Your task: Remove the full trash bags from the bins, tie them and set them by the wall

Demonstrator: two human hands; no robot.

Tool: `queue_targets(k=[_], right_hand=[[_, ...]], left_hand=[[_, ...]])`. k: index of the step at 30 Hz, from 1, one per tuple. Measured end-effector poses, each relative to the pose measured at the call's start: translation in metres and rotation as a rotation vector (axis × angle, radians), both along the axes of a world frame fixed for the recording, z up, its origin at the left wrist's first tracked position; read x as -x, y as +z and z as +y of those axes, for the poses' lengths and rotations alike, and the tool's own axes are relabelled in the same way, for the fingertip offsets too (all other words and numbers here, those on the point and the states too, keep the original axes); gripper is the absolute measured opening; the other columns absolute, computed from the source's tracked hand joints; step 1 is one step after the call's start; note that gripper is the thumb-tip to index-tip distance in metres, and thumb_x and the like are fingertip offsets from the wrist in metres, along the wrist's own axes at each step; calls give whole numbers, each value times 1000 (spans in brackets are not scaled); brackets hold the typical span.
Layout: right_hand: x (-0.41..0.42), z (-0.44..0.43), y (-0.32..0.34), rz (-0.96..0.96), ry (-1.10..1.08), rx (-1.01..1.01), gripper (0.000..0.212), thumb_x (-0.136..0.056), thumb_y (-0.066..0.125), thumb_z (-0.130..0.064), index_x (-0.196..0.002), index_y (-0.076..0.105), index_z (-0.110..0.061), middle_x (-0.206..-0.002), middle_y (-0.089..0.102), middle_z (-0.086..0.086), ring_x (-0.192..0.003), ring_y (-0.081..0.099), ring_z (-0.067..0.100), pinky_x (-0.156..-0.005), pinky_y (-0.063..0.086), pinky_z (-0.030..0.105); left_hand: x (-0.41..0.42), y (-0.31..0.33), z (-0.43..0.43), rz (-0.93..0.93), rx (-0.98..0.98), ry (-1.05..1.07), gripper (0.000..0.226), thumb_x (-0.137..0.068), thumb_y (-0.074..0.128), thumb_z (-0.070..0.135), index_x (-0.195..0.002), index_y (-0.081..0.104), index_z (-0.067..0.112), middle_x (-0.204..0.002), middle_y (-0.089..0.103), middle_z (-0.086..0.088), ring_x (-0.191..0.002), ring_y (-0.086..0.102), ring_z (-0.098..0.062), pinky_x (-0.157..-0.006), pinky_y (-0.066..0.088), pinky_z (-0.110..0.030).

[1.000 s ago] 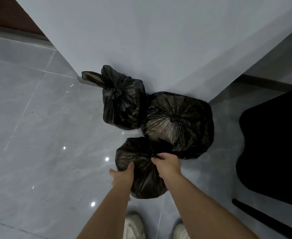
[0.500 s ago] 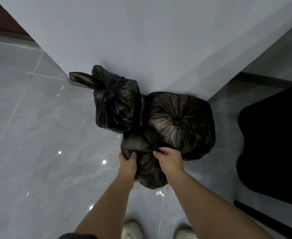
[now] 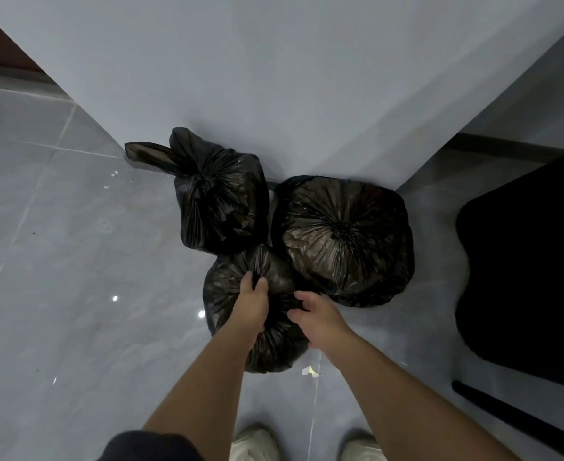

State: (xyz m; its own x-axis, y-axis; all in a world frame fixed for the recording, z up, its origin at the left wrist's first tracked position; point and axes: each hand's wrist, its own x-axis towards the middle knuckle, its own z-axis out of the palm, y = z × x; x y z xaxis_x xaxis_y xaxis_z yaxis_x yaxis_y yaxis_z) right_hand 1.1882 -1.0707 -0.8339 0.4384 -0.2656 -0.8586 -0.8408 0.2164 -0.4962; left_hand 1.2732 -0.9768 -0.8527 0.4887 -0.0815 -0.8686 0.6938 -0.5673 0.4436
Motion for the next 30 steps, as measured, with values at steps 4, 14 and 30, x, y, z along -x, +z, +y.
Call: queue_targets(k=[4,14,30], right_hand=[[11,2,-7,58,33,-19,52,-90,57,-22,-140,40,-21,-143,45,4,-119,50,21,-103,44,40],[19,13,-19,172,-29,-226,67,-92,54,-28,-145,19,-45,-151,31,2,-130,41,30,-84,54,46],[18,-8,46,-185,-233,-8,56,-89,59,-11,-140,42,-26,-139,47,1,-121,49,15,-100,43,31]], left_hand=[[15,-6,27,-292,-318,-145,52,-90,50,31,-138,35,16,-135,46,-16,-120,46,-39,-100,41,-47],[22,-29,36,36,-123,53,86,-84,63,42,-147,4,42,-148,32,-13,-127,40,-43,-92,45,-61],[7,34,34,-61,-105,-117,74,-83,65,20,-145,25,13,-136,48,-15,-121,49,-35,-103,42,-44]])
